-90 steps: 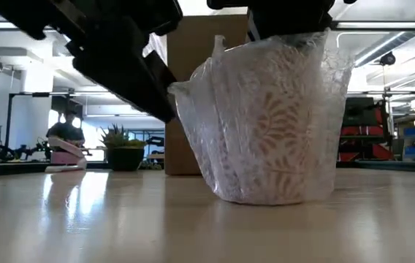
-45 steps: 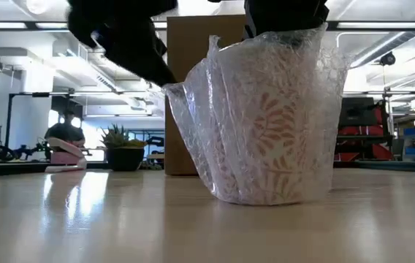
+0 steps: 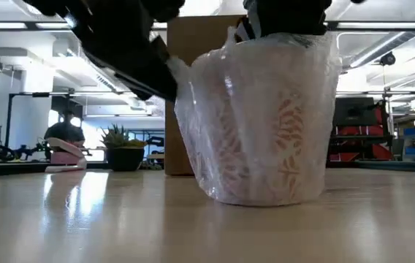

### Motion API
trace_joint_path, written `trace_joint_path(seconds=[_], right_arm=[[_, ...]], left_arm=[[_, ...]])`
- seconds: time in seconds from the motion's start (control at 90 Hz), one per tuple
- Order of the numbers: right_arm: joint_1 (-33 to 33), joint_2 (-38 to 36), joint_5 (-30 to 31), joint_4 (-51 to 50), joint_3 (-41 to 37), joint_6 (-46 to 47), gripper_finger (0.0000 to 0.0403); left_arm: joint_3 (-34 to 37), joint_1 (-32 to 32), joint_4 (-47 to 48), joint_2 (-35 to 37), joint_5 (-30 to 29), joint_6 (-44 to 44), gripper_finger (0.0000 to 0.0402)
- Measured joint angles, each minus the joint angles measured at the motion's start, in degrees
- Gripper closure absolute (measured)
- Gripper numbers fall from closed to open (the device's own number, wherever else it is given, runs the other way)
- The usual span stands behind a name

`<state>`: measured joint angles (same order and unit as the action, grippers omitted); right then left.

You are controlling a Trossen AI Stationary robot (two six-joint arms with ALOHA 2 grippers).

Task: Wrap mug
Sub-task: Wrap the orange mug with bubble wrap

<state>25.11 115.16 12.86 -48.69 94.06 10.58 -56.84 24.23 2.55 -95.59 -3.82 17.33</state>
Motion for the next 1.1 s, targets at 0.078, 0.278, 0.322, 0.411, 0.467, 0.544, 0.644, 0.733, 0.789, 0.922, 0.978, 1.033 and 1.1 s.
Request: trace_joint_path(seconds=[0.078,0.278,0.322,0.411,0.467,0.544,0.644,0.733,0.789,0.922,0.978,1.033,1.1], right_arm=[[-0.33,0.04,-0.01,0.08,0.01,-4.19,0.0395],[-0.36,-1.42,0.01,-1.11,2.12,-5.22,0.0395],[-0.26,-2.16,-0.33,-1.25,3.06,-3.66,0.0395],[-0.25,-2.59,-1.43,-4.03,5.37,0.82,0.0395],[-0.25,-2.59,-1.57,-5.91,6.72,3.22,0.0395],[-0.25,-2.59,-1.48,-5.84,7.76,4.73,0.0395],[-0.30,-2.43,-1.37,-4.38,7.52,4.88,0.0395],[-0.50,-0.89,-1.73,-2.85,6.87,4.93,0.0395],[-0.56,0.71,-2.84,-3.01,6.68,5.32,0.0395],[-0.58,4.43,-4.03,-3.02,6.53,5.51,0.0395],[-0.52,5.35,-3.98,-2.91,6.56,5.51,0.0395],[-0.51,5.74,-3.92,-2.99,6.58,5.51,0.0395],[-0.51,5.87,-4.02,-2.99,6.58,5.51,0.0395]], left_arm=[[0.00,0.81,0.18,0.04,-0.02,0.23,0.0381],[0.00,0.83,0.47,0.04,-0.14,0.64,0.0381],[0.00,0.81,0.48,0.07,-0.19,0.54,0.0381],[0.00,0.81,0.46,0.05,-0.17,-0.14,0.0381],[0.00,0.82,0.47,0.06,-0.17,-0.23,0.0381],[0.00,0.81,0.44,0.07,-0.19,-0.35,0.0381],[0.00,0.81,0.48,0.09,-0.19,-0.45,0.0381],[0.00,0.81,1.19,0.99,-0.15,-0.43,0.0381],[0.00,0.83,1.69,2.07,-0.17,-0.31,0.0381],[-0.02,0.83,1.98,5.51,-0.92,0.05,0.0381],[-0.02,0.83,1.36,6.38,-2.99,-0.40,0.0381],[-0.02,0.80,0.14,6.49,-4.43,-1.42,0.0381],[-0.02,0.30,-1.53,5.77,-4.63,-2.91,0.0381]])
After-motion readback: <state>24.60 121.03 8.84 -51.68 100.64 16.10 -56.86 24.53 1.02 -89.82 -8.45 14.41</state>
